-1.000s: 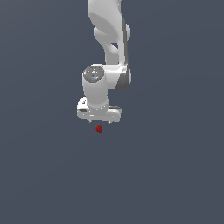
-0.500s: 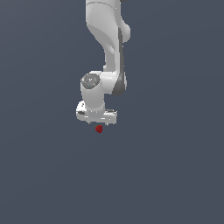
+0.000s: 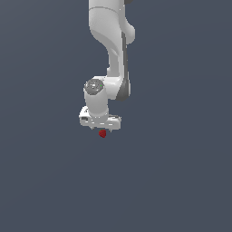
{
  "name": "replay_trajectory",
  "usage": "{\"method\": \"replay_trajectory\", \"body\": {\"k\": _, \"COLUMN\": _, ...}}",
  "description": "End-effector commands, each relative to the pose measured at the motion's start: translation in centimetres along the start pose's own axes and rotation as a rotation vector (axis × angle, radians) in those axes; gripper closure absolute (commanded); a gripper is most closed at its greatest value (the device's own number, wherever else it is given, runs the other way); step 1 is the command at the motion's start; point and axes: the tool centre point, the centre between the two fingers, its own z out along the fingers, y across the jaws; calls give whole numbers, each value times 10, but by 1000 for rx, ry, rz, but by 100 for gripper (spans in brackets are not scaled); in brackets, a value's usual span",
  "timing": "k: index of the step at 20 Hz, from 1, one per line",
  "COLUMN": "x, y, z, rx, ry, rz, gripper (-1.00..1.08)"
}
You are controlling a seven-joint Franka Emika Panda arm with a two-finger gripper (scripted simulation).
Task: Pick up the object and move it to a goal position.
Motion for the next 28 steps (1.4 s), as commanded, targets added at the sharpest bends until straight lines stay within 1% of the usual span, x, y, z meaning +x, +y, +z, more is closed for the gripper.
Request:
{"method": "replay_trajectory", "body": {"k": 1, "x": -1, "y": 0, "z": 11, "rx": 0, "ry": -1, "rz": 0, "gripper": -92}}
{"method": "replay_trajectory", "body": {"k": 6, "x": -1, "y": 0, "z": 34, "rx": 0, "ry": 0, "rz": 1, "gripper": -92}}
{"method": "replay_trajectory", "body": {"k": 11, "x": 0, "y": 0, "z": 41, "rx": 0, "ry": 0, "rz": 1, "gripper": -92}}
{"method": "replay_trajectory", "body": {"k": 12, "x": 0, "y": 0, "z": 41, "rx": 0, "ry": 0, "rz": 1, "gripper": 108}}
{"method": "replay_trajectory", "body": {"k": 23, "x": 0, "y": 0, "z": 40, "rx": 0, "ry": 1, "rz": 1, "gripper": 108}}
{"method": "replay_trajectory", "body": {"k": 28, "x": -3, "y": 0, "z": 32, "rx": 0, "ry": 1, "rz": 1, "gripper": 108}}
